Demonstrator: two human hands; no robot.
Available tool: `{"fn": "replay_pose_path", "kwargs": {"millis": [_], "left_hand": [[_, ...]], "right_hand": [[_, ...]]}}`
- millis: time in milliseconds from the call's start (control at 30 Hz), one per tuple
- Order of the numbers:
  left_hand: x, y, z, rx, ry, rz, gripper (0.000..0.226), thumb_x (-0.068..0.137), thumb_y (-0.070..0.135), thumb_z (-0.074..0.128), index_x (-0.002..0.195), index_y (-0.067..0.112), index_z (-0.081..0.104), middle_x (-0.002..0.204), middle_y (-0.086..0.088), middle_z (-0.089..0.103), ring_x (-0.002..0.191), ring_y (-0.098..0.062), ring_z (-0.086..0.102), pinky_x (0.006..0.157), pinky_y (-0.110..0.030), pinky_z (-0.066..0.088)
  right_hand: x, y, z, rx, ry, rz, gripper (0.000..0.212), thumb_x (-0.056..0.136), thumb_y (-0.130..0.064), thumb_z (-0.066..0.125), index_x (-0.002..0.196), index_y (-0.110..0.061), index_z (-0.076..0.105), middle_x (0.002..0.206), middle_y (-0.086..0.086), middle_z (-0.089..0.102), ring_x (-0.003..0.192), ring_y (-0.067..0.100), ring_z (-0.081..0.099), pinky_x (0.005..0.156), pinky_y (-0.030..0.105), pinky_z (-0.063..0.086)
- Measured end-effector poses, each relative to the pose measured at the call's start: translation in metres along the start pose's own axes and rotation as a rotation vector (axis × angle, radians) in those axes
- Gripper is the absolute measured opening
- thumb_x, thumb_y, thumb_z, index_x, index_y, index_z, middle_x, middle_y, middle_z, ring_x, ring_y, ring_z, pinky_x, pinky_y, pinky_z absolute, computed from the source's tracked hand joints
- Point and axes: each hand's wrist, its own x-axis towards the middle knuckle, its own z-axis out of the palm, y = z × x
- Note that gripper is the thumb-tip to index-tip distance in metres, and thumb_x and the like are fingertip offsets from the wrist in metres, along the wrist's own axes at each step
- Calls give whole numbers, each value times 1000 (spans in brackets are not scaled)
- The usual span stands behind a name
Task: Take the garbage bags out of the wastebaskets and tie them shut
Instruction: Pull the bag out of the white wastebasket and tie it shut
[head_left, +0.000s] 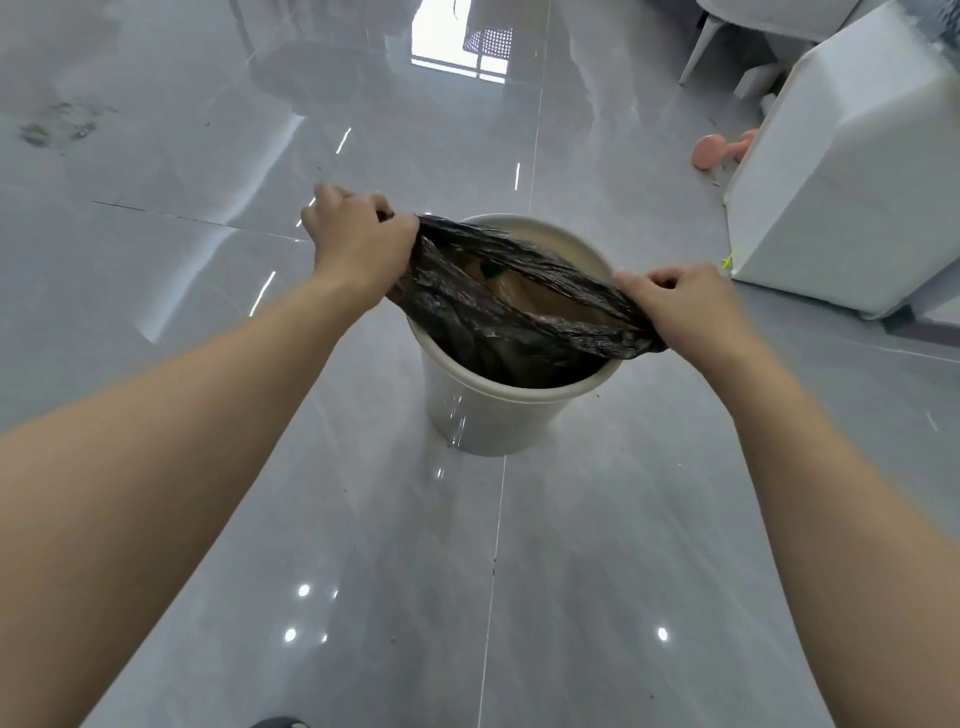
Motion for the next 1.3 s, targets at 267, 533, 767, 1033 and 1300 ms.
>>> {"fn": "replay_pose_path", "kwargs": {"millis": [267, 533, 767, 1033, 1300], "left_hand": [[-15, 15, -14, -83, -247, 290, 37, 68, 5, 36, 88, 25, 60, 84, 1, 59, 81, -23, 54, 71, -38, 49], [-22, 31, -12, 728, -657, 432, 75, 60, 92, 31, 98, 33, 58, 114, 6, 52, 106, -18, 34, 108, -46, 21], [-25, 16, -11, 748, -683, 305, 82, 59, 54, 72, 124, 23, 34, 117, 4, 53, 93, -22, 53, 74, -35, 46], [-23, 11, -8, 711, -679, 55, 86, 55, 48, 62, 133, 26, 34, 113, -5, 52, 84, -25, 63, 73, -39, 56], [-26, 18, 18, 706, -404, 118, 9, 74, 17, 49, 79, 11, 55, 70, -6, 58, 64, -26, 56, 56, -31, 44]], "right_hand": [[-10, -12, -24, -529, 0, 99, 36, 79, -10, 46, 108, -17, 68, 114, 14, 65, 105, 36, 57, 83, 38, 49], [-24, -39, -8, -636, -331, -174, 125, 56, -83, 51, 152, -24, -1, 160, 5, 16, 146, 23, 11, 115, 55, -7], [-21, -20, 7, -667, -396, -28, 131, 61, -61, 75, 150, -27, -14, 143, 13, 43, 127, 36, 44, 109, 52, 30], [-13, -1, 9, -150, -574, 261, 104, 59, -50, 80, 145, -31, 23, 127, 7, 53, 108, 29, 56, 87, 42, 51], [2, -1, 5, -132, -450, 409, 39, 72, -36, 77, 76, -15, 44, 63, 1, 34, 50, 18, 29, 42, 23, 24]]}}
